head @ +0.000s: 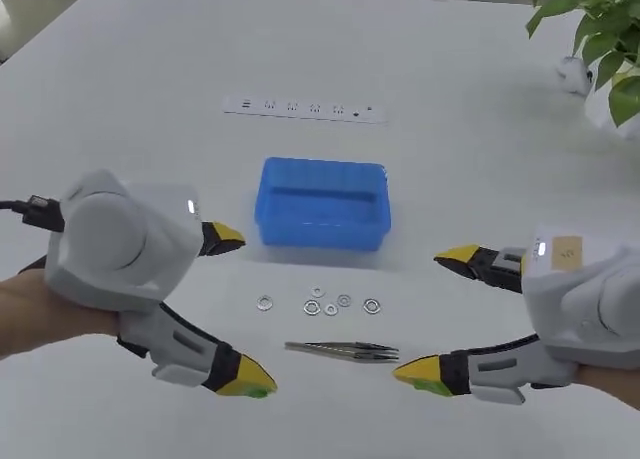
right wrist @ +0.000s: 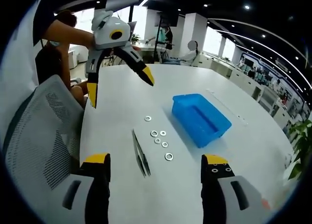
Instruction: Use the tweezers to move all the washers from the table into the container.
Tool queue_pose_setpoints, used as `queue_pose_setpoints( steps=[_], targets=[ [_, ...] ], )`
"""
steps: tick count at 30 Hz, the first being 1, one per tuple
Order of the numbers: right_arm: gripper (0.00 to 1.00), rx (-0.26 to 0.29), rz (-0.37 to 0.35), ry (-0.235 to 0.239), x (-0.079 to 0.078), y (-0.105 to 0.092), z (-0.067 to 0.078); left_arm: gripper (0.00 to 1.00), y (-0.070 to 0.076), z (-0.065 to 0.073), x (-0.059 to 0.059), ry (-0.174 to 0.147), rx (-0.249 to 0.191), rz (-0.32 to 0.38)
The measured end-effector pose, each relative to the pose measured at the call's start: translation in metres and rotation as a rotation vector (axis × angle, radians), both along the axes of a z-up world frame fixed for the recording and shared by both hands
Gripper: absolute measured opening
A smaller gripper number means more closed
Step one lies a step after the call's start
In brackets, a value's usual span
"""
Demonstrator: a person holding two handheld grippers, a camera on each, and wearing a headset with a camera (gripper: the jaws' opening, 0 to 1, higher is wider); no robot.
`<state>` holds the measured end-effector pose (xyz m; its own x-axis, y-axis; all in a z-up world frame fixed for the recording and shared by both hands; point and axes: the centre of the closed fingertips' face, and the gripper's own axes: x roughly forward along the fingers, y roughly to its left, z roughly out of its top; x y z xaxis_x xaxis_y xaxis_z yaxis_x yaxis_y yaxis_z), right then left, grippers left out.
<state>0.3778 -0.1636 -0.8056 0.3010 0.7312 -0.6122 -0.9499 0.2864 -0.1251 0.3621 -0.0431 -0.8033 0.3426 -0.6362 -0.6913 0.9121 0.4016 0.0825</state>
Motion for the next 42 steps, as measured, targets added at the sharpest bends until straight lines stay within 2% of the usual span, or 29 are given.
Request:
queue_pose_setpoints(
  steps=[1, 4, 9, 10, 11, 16, 20, 23, 28, 30, 35, 39, 42],
  targets=[
    [0.75, -0.004, 0.006, -0.002, 0.0, 0.0, -0.001, 0.94, 0.001, -0.001, 0.002, -0.016, 0.011, -0.003],
    [0.73, -0.012, 0.011, 0.006, 0.0, 0.001, -0.005, 0.92, -0.004, -0.004, 0.0, 0.011, -0.001, -0.012],
    [0.71, -0.013, 0.021, 0.013, -0.002, 0.004, -0.009, 0.91, -0.007, -0.014, 0.0, 0.014, 0.019, -0.029],
    [0.7, -0.013, 0.024, 0.016, -0.002, 0.006, -0.01, 0.91, -0.007, -0.017, 0.002, 0.019, 0.025, -0.018],
    [0.69, -0.016, 0.027, 0.02, -0.003, 0.007, -0.012, 0.9, -0.003, -0.023, 0.003, 0.044, 0.039, 0.009],
    [0.65, -0.032, 0.05, 0.038, -0.011, 0.014, -0.024, 0.82, -0.01, -0.029, 0.004, 0.072, -0.002, 0.035],
    [0.6, -0.045, 0.067, 0.052, -0.014, 0.019, -0.031, 0.77, -0.013, -0.037, -0.002, 0.091, 0.019, 0.006],
    [0.56, -0.04, 0.079, 0.058, -0.015, 0.024, -0.034, 0.75, -0.016, -0.042, -0.005, 0.11, 0.018, -0.007],
    [0.48, -0.072, 0.113, 0.104, -0.02, 0.03, -0.048, 0.69, -0.021, -0.051, -0.007, 0.13, 0.022, -0.031],
    [0.45, -0.086, 0.12, 0.122, -0.02, 0.032, -0.054, 0.66, -0.022, -0.057, -0.009, 0.137, 0.048, -0.054],
    [0.38, -0.101, 0.129, 0.158, -0.018, 0.036, -0.063, 0.63, -0.025, -0.066, -0.005, 0.152, 0.049, -0.064],
    [0.35, -0.118, 0.135, 0.177, -0.015, 0.038, -0.07, 0.58, -0.025, -0.072, 0.002, 0.147, 0.067, -0.064],
    [0.31, -0.145, 0.142, 0.185, -0.012, 0.041, -0.075, 0.53, -0.027, -0.078, 0.005, 0.157, 0.085, -0.087]
  ],
)
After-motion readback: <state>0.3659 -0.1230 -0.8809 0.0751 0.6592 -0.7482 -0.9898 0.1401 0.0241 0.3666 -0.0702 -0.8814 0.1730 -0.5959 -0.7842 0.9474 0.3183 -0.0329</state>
